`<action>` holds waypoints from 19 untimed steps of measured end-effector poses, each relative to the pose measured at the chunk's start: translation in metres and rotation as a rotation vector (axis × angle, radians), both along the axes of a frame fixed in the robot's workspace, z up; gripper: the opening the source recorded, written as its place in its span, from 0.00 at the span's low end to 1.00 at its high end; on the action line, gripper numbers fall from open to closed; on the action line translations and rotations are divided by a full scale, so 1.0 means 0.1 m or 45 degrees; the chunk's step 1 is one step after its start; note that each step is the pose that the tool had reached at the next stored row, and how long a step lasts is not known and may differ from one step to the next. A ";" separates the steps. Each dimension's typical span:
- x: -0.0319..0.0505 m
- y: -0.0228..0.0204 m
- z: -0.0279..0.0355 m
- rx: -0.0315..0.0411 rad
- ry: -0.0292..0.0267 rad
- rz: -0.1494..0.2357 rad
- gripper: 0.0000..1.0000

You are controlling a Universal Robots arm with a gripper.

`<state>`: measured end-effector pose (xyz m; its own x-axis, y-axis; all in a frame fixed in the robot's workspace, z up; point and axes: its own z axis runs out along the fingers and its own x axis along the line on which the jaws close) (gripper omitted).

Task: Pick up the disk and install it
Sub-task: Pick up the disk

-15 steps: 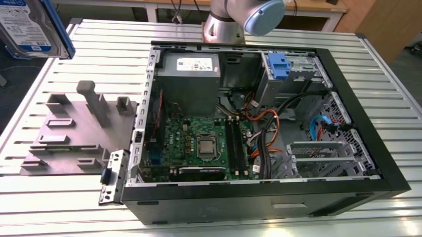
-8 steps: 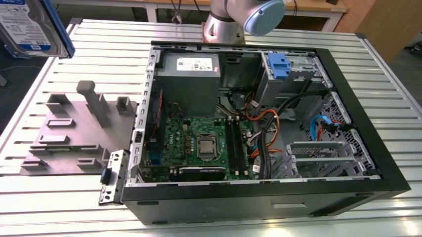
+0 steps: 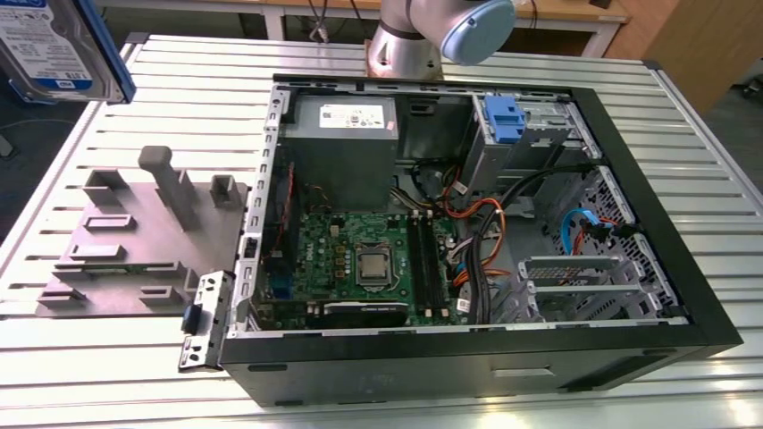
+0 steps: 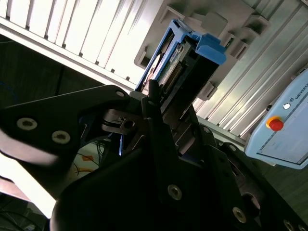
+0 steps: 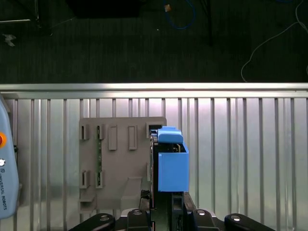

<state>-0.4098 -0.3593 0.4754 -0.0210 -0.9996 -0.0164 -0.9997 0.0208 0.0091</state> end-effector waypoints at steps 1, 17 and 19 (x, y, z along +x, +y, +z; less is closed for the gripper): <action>0.000 0.000 0.004 0.0000 -0.0002 0.000 0.35; 0.000 0.000 0.067 0.0001 -0.0002 0.000 0.35; 0.000 0.000 0.067 0.0001 -0.0002 0.000 0.35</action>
<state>-0.4097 -0.3593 0.4821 -0.0210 -0.9996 -0.0164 -0.9997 0.0208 0.0089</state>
